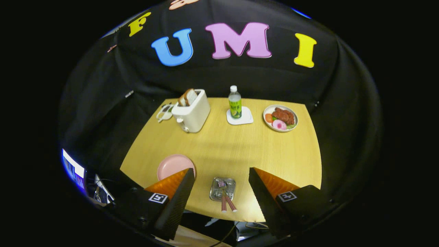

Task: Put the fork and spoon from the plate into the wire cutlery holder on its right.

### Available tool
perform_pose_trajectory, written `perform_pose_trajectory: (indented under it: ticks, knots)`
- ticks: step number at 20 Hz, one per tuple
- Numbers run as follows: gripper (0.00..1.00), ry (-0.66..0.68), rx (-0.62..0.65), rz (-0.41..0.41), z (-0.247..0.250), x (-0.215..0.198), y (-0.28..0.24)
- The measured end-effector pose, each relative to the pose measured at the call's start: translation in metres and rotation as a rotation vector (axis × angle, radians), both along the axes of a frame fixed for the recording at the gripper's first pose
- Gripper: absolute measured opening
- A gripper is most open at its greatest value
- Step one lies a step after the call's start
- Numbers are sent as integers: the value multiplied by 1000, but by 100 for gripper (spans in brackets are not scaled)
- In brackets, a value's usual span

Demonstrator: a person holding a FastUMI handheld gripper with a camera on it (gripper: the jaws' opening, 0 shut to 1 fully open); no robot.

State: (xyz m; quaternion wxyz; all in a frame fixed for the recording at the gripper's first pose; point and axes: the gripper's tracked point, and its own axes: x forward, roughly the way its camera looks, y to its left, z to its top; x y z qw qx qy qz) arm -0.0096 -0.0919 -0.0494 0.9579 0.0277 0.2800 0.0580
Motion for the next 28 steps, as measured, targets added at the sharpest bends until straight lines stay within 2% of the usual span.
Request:
perform_pose_trajectory:
  ticks: [4,6,9,12,17,19,23,28]
  knots:
    - [100,-216,46,-143,48,10,-12]
    - [99,-332,62,-177,78,10,-15]
    - [99,-438,17,-226,106,10,-34]
    - [99,-538,17,-227,140,5,-36]
    - [99,-634,-18,-198,167,0,-24]
    - [99,-649,-9,-178,168,-3,-14]
    - [99,-628,-15,-204,152,-2,-14]
    - [99,-636,-16,-189,139,-2,-11]
